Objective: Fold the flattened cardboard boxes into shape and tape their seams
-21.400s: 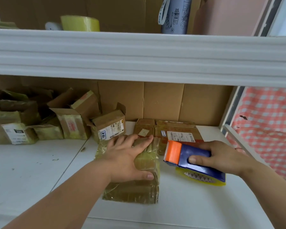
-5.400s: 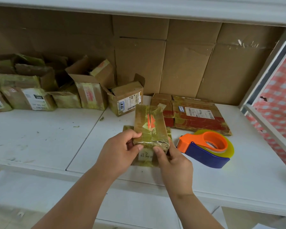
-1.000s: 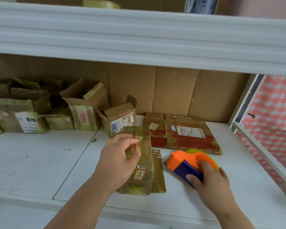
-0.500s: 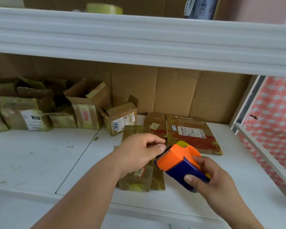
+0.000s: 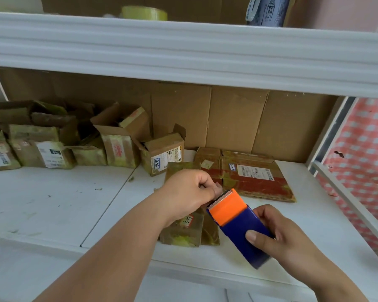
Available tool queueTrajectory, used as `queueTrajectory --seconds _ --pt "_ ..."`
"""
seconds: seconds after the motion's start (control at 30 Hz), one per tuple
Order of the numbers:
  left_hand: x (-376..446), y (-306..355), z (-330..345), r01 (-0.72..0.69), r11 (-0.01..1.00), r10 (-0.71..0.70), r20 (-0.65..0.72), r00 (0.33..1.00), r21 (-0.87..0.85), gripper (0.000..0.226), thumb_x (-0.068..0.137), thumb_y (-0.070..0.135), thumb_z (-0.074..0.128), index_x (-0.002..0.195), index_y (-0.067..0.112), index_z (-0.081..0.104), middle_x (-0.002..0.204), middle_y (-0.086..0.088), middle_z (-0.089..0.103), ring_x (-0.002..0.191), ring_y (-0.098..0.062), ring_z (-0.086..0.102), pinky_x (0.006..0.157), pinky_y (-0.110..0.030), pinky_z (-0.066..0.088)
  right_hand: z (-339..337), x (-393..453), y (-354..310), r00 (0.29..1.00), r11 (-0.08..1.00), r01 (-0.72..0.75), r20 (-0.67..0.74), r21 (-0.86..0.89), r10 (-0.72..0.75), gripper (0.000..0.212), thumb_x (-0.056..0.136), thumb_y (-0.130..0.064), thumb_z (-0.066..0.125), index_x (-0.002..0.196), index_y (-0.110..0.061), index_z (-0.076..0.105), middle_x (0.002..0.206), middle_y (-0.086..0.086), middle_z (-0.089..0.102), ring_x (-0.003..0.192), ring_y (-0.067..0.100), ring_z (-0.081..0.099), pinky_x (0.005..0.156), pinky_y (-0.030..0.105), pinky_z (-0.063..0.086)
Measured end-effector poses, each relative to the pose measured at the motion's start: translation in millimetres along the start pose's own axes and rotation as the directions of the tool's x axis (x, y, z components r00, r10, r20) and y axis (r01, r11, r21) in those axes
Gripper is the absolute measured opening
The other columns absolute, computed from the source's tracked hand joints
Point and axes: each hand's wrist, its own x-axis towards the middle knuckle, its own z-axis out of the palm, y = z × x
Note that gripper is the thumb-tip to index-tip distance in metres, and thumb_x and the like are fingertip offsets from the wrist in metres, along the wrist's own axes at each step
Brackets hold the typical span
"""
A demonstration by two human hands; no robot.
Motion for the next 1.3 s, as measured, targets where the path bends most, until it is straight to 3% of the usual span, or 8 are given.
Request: queueTrajectory --seconds 0.23,0.4,0.53,0.73,0.9,1.07,1.17,1.3 --pt "-1.1 3.4 -0.5 0.005 1.000 -0.005 -0.038 0.999 0.007 0.019 0.097 0.025 0.061 0.082 0.016 0.068 0.072 0.007 0.068 0.062 -0.004 0.059 0.067 -0.028 0.052 0.1 -0.9 -0.5 0.997 0.983 0.020 -0.081 0.180 -0.005 0.058 0.056 -0.056 0.069 0.095 -0.013 0.065 0.088 0.010 0.072 0.079 0.034 0.067 0.071 0.037 0.046" --pt "-2.1 9.6 -3.9 -0.011 0.999 0.014 -0.057 0.998 0.047 0.022 0.097 0.028 0.060 0.077 0.020 0.065 0.069 0.004 0.065 0.065 -0.009 0.057 0.066 -0.030 0.050 3.8 -1.4 -13.9 0.992 0.997 0.041 -0.119 0.060 -0.034 0.085 0.038 -0.081 0.071 0.098 -0.022 0.067 0.083 -0.008 0.075 0.072 0.012 0.072 0.059 0.017 0.052" --pt "-4.3 9.7 -5.9 -0.013 1.000 0.015 -0.076 0.997 0.028 0.021 0.097 0.028 0.060 0.077 0.023 0.065 0.067 0.006 0.065 0.066 -0.008 0.058 0.065 -0.028 0.050 -1.9 -1.2 -18.2 0.992 0.998 0.054 -0.110 -0.029 -0.057 0.069 0.042 -0.070 0.072 0.094 -0.025 0.065 0.080 -0.011 0.071 0.069 0.009 0.069 0.058 0.016 0.051" --pt "-5.3 12.0 -6.9 -0.018 0.994 0.031 -0.113 0.993 0.109 0.016 0.096 0.028 0.060 0.084 0.021 0.068 0.084 0.005 0.070 0.084 -0.012 0.065 0.079 -0.037 0.056 -5.9 -0.7 -21.3 0.997 0.996 0.064 -0.047 -0.070 -0.067 0.057 0.047 -0.065 0.075 0.091 -0.029 0.069 0.080 -0.010 0.073 0.070 0.008 0.069 0.060 0.014 0.050" --pt "-5.5 9.5 -10.4 -0.024 0.988 0.044 -0.133 0.990 0.151 0.016 0.096 0.028 0.061 0.083 0.022 0.068 0.078 0.008 0.067 0.075 -0.007 0.059 0.067 -0.025 0.048 -9.3 0.4 -22.1 0.997 0.995 0.074 -0.010 -0.072 -0.075 0.058 0.047 -0.068 0.073 0.090 -0.028 0.072 0.080 -0.005 0.074 0.069 0.010 0.069 0.060 0.014 0.050" --pt "-7.0 3.8 -37.9 0.002 0.999 -0.010 -0.262 0.965 -0.033 0.018 0.096 0.026 0.062 0.079 0.026 0.068 0.063 0.012 0.063 0.064 -0.011 0.059 0.066 -0.030 0.052 -17.2 2.1 -21.4 1.000 0.985 0.023 0.018 -0.168 -0.020 0.045 0.056 -0.056 0.078 0.089 -0.026 0.072 0.077 -0.005 0.073 0.067 0.009 0.068 0.059 0.014 0.049" --pt "-8.6 -6.2 -71.0 0.019 0.982 -0.090 -0.377 0.922 -0.187 0.016 0.096 0.020 0.062 0.082 0.016 0.069 0.054 0.011 0.058 0.061 -0.011 0.054 0.064 -0.030 0.049 -29.0 4.1 -14.8 1.000 0.969 -0.015 -0.022 -0.248 0.010 0.042 0.054 -0.059 0.076 0.083 -0.028 0.074 0.076 -0.003 0.073 0.067 0.012 0.067 0.065 0.027 0.050" --pt "-14.7 -30.1 -79.2 0.100 0.949 -0.212 -0.371 0.904 -0.299 0.014 0.095 0.013 0.063 0.086 0.006 0.069 0.054 0.004 0.059 0.058 -0.014 0.050 0.059 -0.028 0.048 -40.0 12.8 -16.3 0.999 0.953 0.004 -0.038 -0.302 -0.016 0.040 0.052 -0.065 0.076 0.077 -0.035 0.072 0.074 0.000 0.072 0.066 0.018 0.066 0.063 0.032 0.044"
